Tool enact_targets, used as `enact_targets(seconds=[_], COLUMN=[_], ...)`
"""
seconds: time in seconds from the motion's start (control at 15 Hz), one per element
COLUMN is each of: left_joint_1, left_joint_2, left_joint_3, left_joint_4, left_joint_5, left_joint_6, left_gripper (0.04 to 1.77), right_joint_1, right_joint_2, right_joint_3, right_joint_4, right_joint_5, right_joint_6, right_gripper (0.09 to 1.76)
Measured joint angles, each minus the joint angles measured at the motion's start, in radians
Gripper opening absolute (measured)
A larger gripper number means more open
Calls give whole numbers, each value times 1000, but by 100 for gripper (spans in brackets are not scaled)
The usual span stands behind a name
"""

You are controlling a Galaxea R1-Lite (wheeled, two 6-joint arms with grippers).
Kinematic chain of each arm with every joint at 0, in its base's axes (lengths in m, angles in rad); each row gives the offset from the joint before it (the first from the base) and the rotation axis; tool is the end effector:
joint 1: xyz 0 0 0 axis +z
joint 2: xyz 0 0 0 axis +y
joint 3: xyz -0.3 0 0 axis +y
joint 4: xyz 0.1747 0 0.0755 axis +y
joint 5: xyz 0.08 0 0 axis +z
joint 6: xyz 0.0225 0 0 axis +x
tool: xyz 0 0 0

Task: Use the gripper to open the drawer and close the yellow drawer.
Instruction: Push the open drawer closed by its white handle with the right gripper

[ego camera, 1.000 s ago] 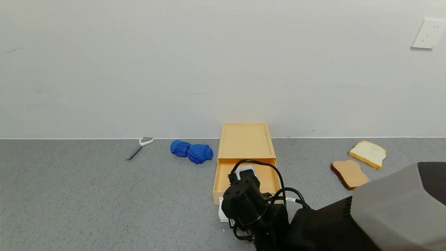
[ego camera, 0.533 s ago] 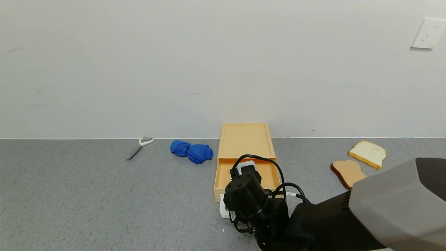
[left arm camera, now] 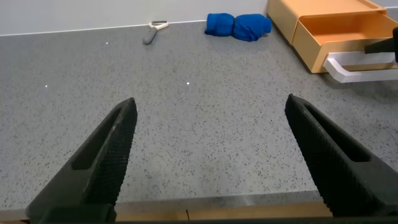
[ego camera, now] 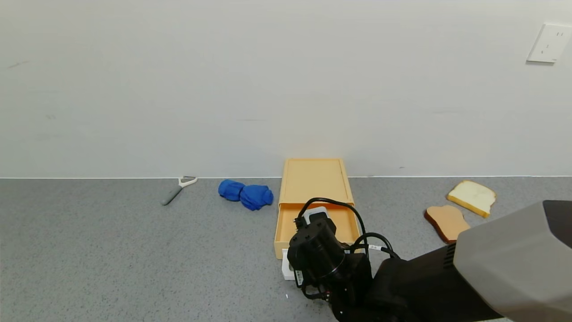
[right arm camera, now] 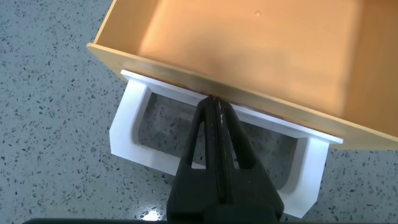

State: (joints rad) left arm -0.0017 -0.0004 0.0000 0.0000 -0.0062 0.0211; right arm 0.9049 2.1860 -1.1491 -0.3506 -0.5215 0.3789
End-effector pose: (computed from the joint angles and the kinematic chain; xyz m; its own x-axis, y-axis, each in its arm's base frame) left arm -0.0228 -0.0001 0.0755 1.0000 -0.0079 0.0004 0.0079 0.9997 0.0211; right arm 0.2584 0.3108 0.0700 0.8061 0.2197 -0.5494 -0.2675 0.9635 -0.0071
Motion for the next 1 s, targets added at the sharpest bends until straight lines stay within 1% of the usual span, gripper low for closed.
enact_targets(seconds=[0.53, 1.0], left_joint_1=[0, 0], left_joint_2=[0, 0], left_joint_3=[0, 0], left_joint_4=[0, 0], left_joint_5=[0, -1], left_joint_6=[0, 0], left_gripper=[172, 172], right_joint_1=[-17, -54], right_joint_2=[-7, 0], right_joint_3=[-8, -27], right_joint_4=[19, 36], right_joint_5=[0, 9], right_joint_6=[-1, -4], right_gripper=[12, 12])
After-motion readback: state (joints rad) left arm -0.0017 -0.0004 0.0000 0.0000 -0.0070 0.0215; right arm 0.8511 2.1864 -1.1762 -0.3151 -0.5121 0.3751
